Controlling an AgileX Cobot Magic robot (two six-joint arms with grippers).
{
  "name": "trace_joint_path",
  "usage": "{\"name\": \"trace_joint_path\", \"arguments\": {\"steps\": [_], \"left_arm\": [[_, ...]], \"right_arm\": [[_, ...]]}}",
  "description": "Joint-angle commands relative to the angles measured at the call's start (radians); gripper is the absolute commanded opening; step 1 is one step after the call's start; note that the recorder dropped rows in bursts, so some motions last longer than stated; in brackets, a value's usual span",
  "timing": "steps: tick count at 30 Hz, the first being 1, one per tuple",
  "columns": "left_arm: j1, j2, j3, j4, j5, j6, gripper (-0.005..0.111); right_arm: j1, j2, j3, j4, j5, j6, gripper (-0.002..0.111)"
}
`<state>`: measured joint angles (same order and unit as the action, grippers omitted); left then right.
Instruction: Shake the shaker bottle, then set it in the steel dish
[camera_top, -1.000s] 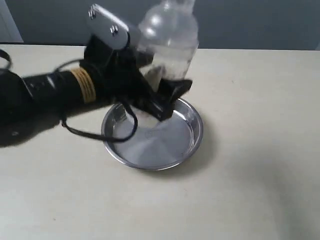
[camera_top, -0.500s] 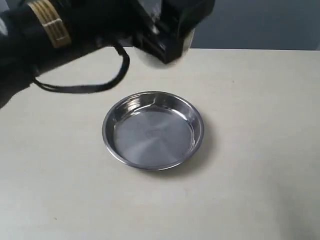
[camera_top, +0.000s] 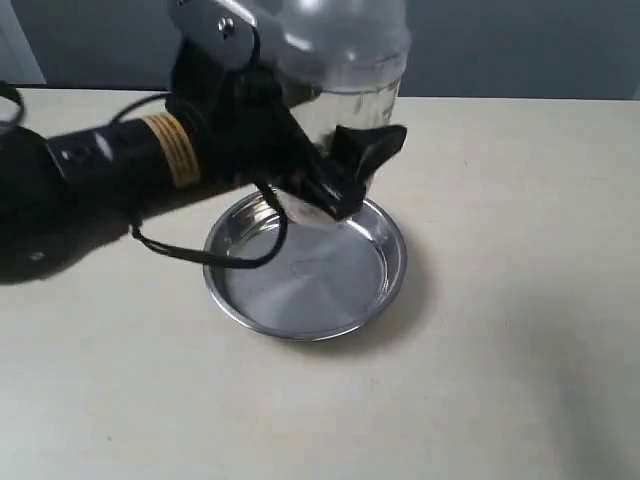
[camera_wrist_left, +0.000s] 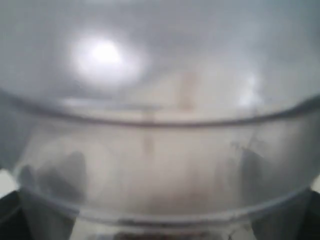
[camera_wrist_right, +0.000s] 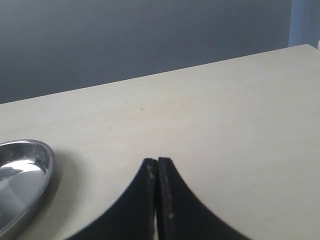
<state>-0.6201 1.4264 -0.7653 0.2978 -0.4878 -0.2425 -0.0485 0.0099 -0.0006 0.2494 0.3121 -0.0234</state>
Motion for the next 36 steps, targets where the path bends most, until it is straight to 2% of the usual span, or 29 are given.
{"name": "trace_joint_path", "arguments": {"steps": [1, 2, 3, 4, 6, 7, 8, 9, 17, 25, 36], "left_arm": [[-0.001, -0.117, -0.064, -0.047, 0.093, -0.007, 0.000], [-0.001, -0.033, 0.019, -0.060, 0.085, -0.007, 0.000], [-0.001, -0.001, 0.060, -0.062, 0.011, -0.013, 0.000], [-0.001, 0.011, 0.109, -0.041, -0.147, -0.014, 0.000], [-0.001, 0.011, 0.142, -0.066, -0.315, 0.057, 0.000], [-0.001, 0.017, 0.149, -0.112, -0.322, 0.088, 0.000], [-0.001, 0.040, 0.169, -0.235, -0.333, 0.131, 0.000], [-0.001, 0.065, 0.190, -0.271, -0.383, 0.147, 0.000], [-0.001, 0.301, 0.242, -0.270, -0.703, 0.094, 0.000], [-0.001, 0.409, 0.242, -0.270, -0.733, 0.075, 0.000], [-0.001, 0.423, 0.242, -0.285, -0.733, 0.104, 0.000]], "right_arm": [[0.003, -0.005, 0.001, 0.000, -0.009, -0.002, -0.001], [0.003, -0.005, 0.001, 0.000, -0.009, -0.002, -0.001], [0.003, -0.005, 0.001, 0.000, -0.009, -0.002, -0.001], [0.003, -0.005, 0.001, 0.000, -0.009, -0.002, -0.001], [0.003, -0.005, 0.001, 0.000, -0.009, -0.002, -0.001], [0.003, -0.005, 0.001, 0.000, -0.009, -0.002, -0.001], [0.003, -0.005, 0.001, 0.000, -0.009, -0.002, -0.001], [0.003, -0.005, 0.001, 0.000, -0.009, -0.002, -0.001], [0.003, -0.005, 0.001, 0.000, -0.009, -0.002, -0.001], [0.003, -0.005, 0.001, 0.000, -0.009, -0.002, -0.001], [0.003, -0.005, 0.001, 0.000, -0.009, -0.002, -0.001]]}}
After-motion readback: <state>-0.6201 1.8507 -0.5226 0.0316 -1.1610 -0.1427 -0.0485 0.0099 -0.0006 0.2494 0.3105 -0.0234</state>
